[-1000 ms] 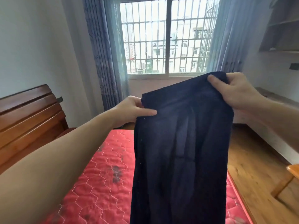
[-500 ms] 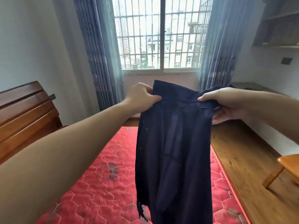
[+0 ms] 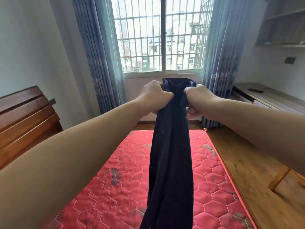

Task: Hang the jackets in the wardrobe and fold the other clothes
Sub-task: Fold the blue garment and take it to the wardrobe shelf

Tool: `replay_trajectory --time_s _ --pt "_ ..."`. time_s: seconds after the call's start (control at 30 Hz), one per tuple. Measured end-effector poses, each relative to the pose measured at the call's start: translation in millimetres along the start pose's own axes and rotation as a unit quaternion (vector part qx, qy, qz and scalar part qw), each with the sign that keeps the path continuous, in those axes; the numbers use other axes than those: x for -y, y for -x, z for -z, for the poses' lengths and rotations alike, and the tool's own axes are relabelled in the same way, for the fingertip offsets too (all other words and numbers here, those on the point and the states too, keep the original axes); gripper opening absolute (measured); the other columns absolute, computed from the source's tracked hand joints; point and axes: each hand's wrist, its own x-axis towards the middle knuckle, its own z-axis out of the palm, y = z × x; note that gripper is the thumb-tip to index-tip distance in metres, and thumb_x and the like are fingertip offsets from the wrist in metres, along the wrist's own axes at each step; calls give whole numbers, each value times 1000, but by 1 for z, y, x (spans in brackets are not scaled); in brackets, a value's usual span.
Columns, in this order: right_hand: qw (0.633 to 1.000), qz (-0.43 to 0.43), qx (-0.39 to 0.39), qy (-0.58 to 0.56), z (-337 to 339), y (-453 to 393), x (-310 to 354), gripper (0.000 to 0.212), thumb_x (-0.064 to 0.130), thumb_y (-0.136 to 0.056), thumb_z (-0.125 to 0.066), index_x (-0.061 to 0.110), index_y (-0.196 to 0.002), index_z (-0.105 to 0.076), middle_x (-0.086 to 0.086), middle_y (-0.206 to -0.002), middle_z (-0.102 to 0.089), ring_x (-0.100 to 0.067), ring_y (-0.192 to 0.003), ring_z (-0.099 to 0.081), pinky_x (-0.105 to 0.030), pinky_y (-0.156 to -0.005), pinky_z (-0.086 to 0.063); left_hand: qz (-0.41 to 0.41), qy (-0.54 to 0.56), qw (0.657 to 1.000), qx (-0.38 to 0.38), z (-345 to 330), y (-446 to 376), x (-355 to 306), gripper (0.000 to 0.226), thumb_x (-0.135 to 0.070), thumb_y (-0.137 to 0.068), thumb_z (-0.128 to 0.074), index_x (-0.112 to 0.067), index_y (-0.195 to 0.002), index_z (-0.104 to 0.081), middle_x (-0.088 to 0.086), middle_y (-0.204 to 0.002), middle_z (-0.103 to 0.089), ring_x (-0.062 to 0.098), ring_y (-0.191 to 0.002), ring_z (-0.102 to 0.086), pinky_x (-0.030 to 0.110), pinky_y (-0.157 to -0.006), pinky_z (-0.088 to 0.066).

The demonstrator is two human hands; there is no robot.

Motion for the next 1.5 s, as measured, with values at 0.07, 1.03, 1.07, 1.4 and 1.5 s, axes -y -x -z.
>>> replay_trajectory --time_s 0.07,1.03,1.07,1.4,1.5 --pt "1000 10 4 -4 -3 -2 3 18 5 -90 -37 4 -78 -51 -13 -66 -51 -23 -48 -48 -46 -64 -60 -3 -10 1000 2 -1 -1 -1 9 -15 -85 -58 -11 -89 -65 11 -88 -71 25 -74 -71 39 -55 -61" --pt "979 77 187 0 55 -13 -11 54 47 -75 -72 30 -124 -58 11 -124 -63 -15 -116 -59 -35 -92 -49 -14 285 948 143 19 7 17 19 -24 -98 -55 -30 -112 -66 -7 -108 -71 15 -97 -67 34 -93 -53" --pt "979 85 184 -36 53 -13 -12 44 39 -78 -72 25 -120 -63 8 -119 -69 -16 -111 -64 -38 -96 -50 -12 285 947 148 20 8 18 19 -24 -98 -56 -30 -113 -66 -6 -109 -71 17 -99 -67 35 -94 -53" --pt "967 250 47 5 38 -3 10 9 17 -86 -71 25 -91 -71 8 -93 -74 -4 -82 -71 -21 -64 -59 -15 243 964 102 20 10 30 42 -23 -86 -73 -18 -125 -62 -1 -113 -72 15 -99 -70 27 -75 -55" --pt "957 285 33 43 38 -1 10 8 17 -88 -70 22 -94 -72 7 -94 -74 -3 -82 -71 -20 -66 -59 -17 204 974 101 17 9 33 34 -12 -81 -76 -8 -115 -69 4 -106 -74 17 -94 -72 26 -72 -54"
